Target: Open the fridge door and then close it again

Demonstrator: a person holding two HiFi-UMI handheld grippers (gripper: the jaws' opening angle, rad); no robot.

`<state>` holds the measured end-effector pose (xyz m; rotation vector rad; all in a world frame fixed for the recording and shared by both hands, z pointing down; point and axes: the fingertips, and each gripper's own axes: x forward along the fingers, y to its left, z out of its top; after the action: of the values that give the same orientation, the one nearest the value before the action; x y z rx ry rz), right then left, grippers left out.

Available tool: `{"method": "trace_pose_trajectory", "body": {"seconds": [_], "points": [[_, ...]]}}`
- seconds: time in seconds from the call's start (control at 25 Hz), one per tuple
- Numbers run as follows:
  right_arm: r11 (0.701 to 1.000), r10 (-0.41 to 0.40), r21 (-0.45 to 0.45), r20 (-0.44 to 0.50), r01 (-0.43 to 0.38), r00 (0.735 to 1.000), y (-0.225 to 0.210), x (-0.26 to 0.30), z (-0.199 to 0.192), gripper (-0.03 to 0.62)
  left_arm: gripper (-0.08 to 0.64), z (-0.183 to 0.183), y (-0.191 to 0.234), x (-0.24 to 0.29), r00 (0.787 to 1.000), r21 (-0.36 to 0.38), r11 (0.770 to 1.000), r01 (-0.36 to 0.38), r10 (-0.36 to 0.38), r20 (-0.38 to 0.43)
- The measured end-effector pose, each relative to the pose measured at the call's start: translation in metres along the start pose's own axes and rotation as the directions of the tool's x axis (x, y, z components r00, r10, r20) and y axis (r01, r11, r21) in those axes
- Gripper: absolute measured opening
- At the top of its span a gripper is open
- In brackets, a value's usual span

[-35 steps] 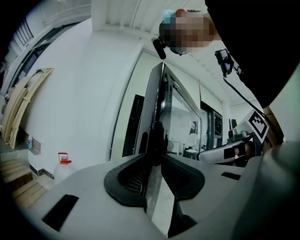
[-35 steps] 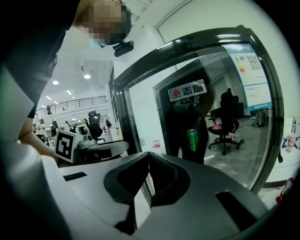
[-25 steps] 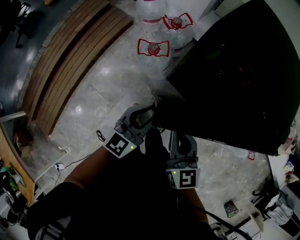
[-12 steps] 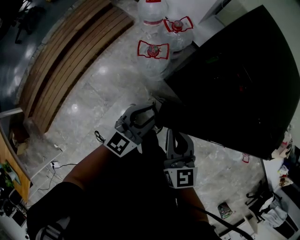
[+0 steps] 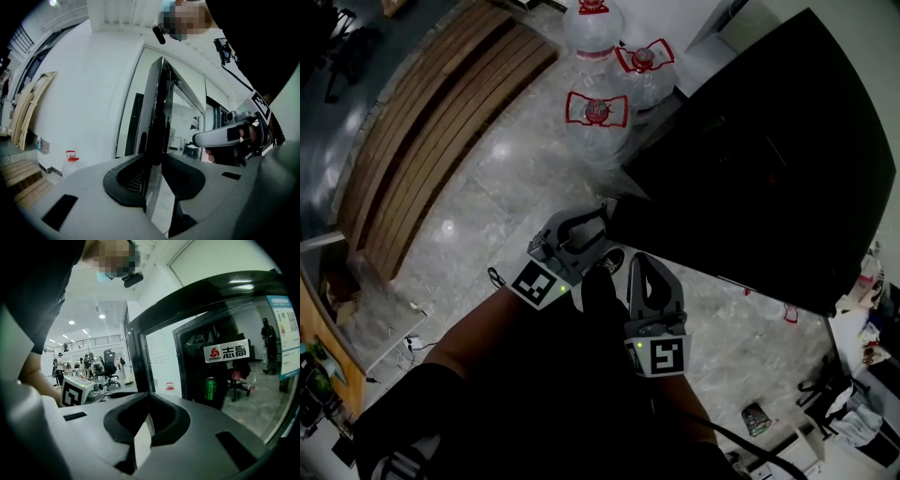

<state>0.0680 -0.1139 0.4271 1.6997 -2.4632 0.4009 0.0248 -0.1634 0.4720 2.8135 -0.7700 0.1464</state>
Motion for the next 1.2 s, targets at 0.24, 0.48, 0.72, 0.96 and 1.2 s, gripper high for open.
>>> {"method": "trace_pose_trajectory", "body": {"seconds": [0.24,0.48,0.72,0.96,1.2], "points": [[0.998,-0.058,0.017,-0.014,0.059,0.998,-0.02,-0.002,0.005,0.015,0.124,0.015,0.031,0.049,0.999,0.029,0.999,0.044,-0.045,0.031],[0.991,-0.131,0.024,0.0,0.131,0.991,-0.046,-0.004,0.015,0.015,0.129,0.03,0.054,0.1,0.989,0.073,0.989,0.131,-0.135,0.058],[0.978,-0.203,0.039,-0.016,0.203,0.979,-0.068,-0.007,0.015,0.015,0.133,0.039,0.062,0.134,0.973,0.093,0.973,0.214,-0.22,0.067],[0.973,-0.226,0.05,-0.007,0.226,0.974,-0.069,-0.006,0.02,0.015,0.133,0.038,0.059,0.135,0.974,0.104,0.971,0.215,-0.221,0.056],[0.974,-0.223,0.051,0.04,0.221,0.974,-0.062,-0.001,0.036,0.015,0.111,0.052,0.059,0.11,0.986,0.143,0.98,0.138,-0.149,0.072]]}}
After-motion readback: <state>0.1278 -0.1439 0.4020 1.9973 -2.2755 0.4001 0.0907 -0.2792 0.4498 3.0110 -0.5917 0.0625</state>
